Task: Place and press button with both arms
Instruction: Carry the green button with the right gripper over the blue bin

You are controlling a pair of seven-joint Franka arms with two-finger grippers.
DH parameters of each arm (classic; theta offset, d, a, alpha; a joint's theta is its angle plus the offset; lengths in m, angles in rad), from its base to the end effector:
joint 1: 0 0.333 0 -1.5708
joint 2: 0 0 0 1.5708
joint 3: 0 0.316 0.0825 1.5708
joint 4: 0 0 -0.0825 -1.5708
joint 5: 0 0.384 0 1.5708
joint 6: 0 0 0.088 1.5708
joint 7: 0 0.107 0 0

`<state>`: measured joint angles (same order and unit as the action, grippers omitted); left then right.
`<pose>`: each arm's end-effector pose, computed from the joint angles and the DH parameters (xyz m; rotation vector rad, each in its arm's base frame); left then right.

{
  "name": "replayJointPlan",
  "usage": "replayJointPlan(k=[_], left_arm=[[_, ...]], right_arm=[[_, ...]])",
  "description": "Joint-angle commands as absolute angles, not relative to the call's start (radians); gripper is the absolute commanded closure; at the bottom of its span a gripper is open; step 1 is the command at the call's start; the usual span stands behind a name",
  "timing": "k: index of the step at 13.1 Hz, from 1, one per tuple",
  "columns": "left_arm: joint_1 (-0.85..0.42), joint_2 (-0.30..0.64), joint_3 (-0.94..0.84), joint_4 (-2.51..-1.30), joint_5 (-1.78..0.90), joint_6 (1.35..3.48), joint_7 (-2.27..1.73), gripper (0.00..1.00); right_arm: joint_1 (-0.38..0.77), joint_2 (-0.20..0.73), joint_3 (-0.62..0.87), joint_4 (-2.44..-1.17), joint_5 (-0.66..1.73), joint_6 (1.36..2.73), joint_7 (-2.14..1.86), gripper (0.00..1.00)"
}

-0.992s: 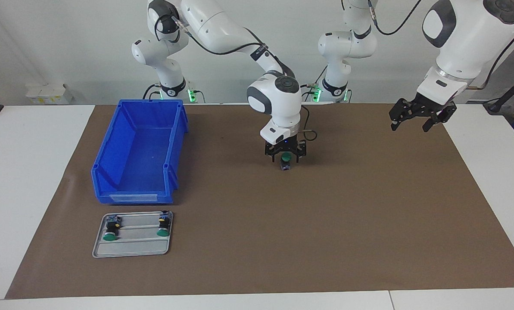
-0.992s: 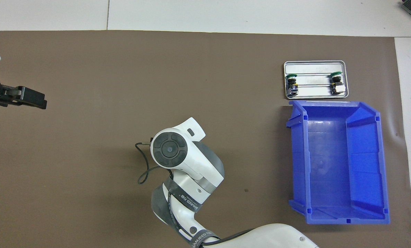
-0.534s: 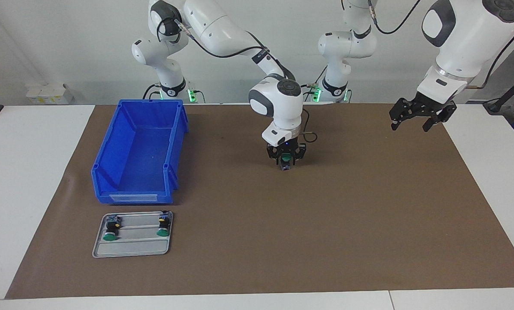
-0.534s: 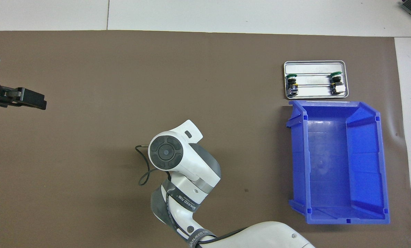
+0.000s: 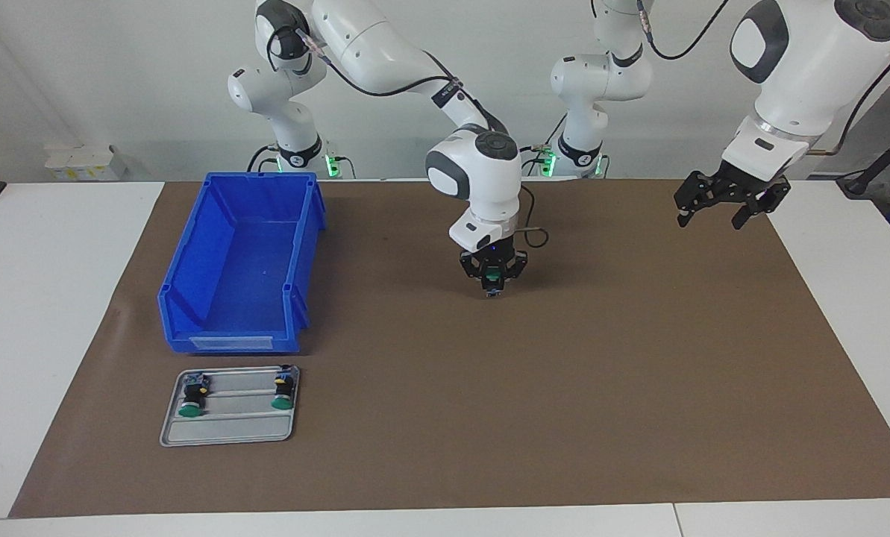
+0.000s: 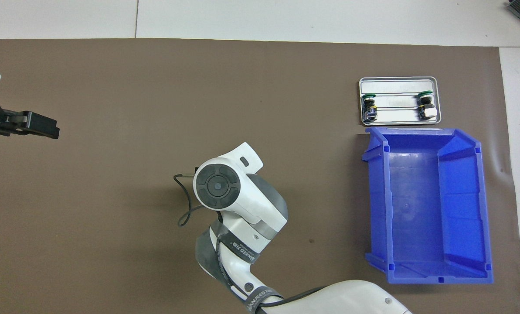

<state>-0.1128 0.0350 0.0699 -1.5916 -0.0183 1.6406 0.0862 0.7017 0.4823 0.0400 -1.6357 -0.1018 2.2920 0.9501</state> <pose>0.5703 -0.0270 0.6012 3.1196 -0.1999 0.0225 0.5169 0.4657 0.3555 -3.0342 0.2341 -0.2497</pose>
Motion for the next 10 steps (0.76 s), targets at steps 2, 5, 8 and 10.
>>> replayJointPlan(k=[2, 5, 8, 10], left_arm=[[-0.106, 0.005, 0.067, -1.631, -0.005, 1.654, 0.084, 0.01], [-0.095, 0.005, 0.067, -1.631, -0.005, 1.651, 0.084, 0.01], [-0.095, 0.005, 0.067, -1.631, -0.005, 1.651, 0.084, 0.01], [-0.095, 0.005, 0.067, -1.631, -0.005, 1.651, 0.084, 0.01]], right_arm=[[0.606, 0.333, 0.046, -1.736, -0.117, 2.272, 0.919, 1.00], [0.517, 0.227, 0.046, -1.814, -0.117, 2.232, 0.795, 1.00], [0.447, 0.146, 0.048, -1.825, -0.117, 2.120, 0.675, 1.00], [0.384, 0.083, 0.048, -1.841, -0.115, 2.051, 0.560, 1.00]])
